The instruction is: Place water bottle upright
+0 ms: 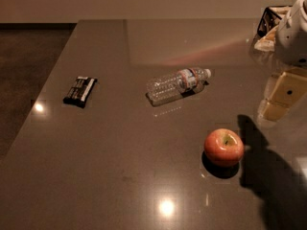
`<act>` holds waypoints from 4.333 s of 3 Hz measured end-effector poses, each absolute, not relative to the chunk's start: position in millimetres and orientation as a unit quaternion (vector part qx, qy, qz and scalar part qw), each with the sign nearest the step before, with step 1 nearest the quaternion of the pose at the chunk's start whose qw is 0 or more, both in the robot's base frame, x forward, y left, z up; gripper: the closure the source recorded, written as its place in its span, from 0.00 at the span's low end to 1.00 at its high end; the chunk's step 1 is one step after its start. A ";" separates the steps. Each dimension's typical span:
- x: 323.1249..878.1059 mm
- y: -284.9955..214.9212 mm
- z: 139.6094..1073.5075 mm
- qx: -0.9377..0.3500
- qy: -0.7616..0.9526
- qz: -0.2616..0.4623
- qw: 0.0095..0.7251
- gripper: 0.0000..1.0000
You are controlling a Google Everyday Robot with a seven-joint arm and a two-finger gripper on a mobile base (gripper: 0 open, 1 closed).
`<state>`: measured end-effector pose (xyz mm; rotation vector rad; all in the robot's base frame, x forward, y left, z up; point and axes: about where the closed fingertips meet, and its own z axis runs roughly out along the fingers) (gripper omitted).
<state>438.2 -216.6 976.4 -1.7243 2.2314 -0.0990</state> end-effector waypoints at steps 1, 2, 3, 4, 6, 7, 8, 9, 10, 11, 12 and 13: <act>438.2 -216.6 976.4 -0.603 0.781 -0.035 0.159 0.00; 462.7 -209.9 967.4 -0.619 0.768 -0.031 0.158 0.00; 483.3 -203.5 957.5 -0.633 0.759 -0.024 0.151 0.00; 516.5 -195.8 949.4 -0.656 0.740 -0.006 0.147 0.00; 582.6 -172.0 923.1 -0.709 0.689 0.027 0.151 0.00; 596.6 -162.3 903.7 -0.727 0.671 0.025 0.143 0.00; 604.1 -151.7 881.3 -0.748 0.653 0.021 0.116 0.00; 606.6 -139.9 866.6 -0.764 0.638 0.021 0.095 0.00; 609.1 -128.0 856.9 -0.776 0.625 0.022 0.077 0.19; 611.5 -120.1 853.4 -0.787 0.614 0.009 0.067 0.42; 612.7 -115.4 858.8 -0.800 0.597 -0.008 0.065 0.65; 614.6 -118.6 880.8 -0.821 0.563 -0.057 0.078 0.88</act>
Offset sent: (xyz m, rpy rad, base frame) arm 0.0367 0.0084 -0.0173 -0.0024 0.0163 0.0631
